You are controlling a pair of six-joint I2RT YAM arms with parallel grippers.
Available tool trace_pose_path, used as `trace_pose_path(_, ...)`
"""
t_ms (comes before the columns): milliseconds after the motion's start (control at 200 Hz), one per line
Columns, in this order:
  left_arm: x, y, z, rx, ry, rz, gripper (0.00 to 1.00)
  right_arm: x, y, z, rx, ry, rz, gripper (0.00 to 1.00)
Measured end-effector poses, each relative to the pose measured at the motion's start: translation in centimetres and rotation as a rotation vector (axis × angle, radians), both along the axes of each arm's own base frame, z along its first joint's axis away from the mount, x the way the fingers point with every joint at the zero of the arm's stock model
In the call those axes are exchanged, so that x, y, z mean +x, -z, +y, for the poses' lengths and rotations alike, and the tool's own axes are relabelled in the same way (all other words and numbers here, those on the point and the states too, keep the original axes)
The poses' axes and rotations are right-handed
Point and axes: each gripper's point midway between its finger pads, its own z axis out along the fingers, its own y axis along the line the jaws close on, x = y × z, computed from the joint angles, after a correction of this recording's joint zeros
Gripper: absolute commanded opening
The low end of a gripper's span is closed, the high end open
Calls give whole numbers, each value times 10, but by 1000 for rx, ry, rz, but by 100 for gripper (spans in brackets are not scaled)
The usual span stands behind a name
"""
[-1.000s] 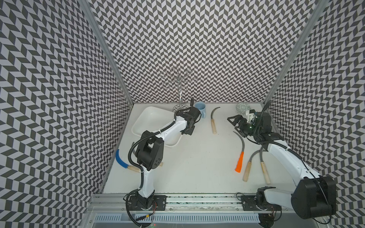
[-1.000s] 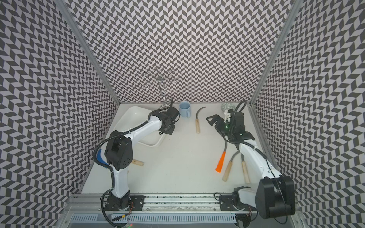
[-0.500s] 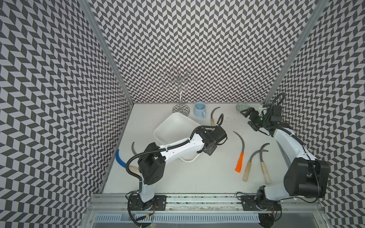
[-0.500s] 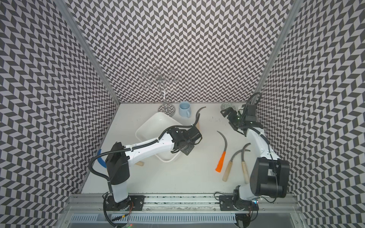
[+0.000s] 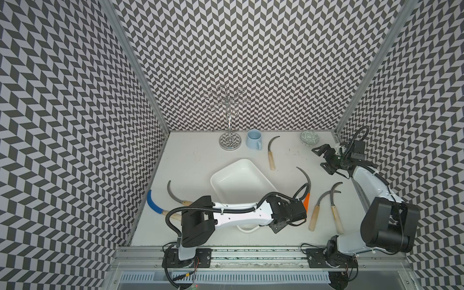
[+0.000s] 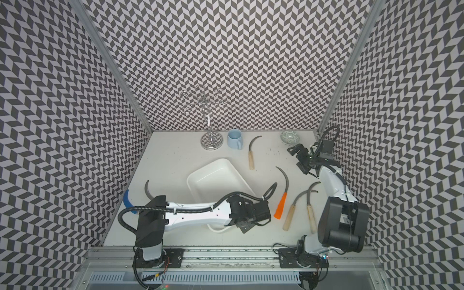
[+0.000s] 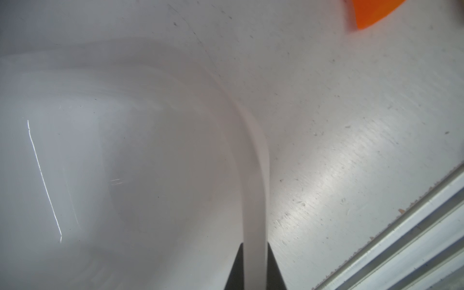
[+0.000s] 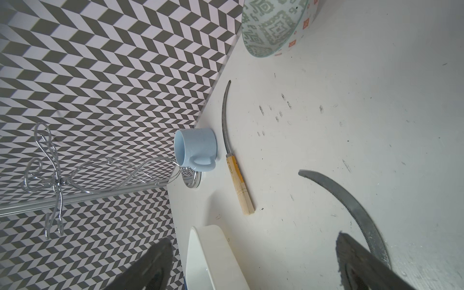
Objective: Put small sickles into storage boxes
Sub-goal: Place the storage box at the center of the board.
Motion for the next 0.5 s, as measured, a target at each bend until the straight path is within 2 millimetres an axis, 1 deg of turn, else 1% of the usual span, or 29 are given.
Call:
trace_pose_path(150,-21,13,-1,24,36,6,0,-6,6,1,22,1,11,100)
trace_pose_path(240,-24,20,2,35,43,8,0,-7,7,1,27,-1,10,100)
trace_pose_path(260,-24,22,3,37,43,8,4,-7,7,1,27,-2,8,100)
trace_pose_path(280,-24,23,4,40,43,7,10,-8,7,1,28,-2,9,100)
trace_pose_path(305,-24,25,5,43,42,7,20,-8,6,2,29,-2,7,100)
trace_pose_path(341,-24,26,6,47,42,5,30,-8,5,2,30,-2,3,100)
trace_pose_path(361,-23,27,7,49,39,3,37,-9,5,2,31,-3,2,100)
trace_pose_path(411,-22,27,8,50,34,-1,61,-9,3,2,32,-4,-3,100)
trace_pose_path(496,-20,26,7,44,34,-11,86,-10,1,3,31,-6,-9,100)
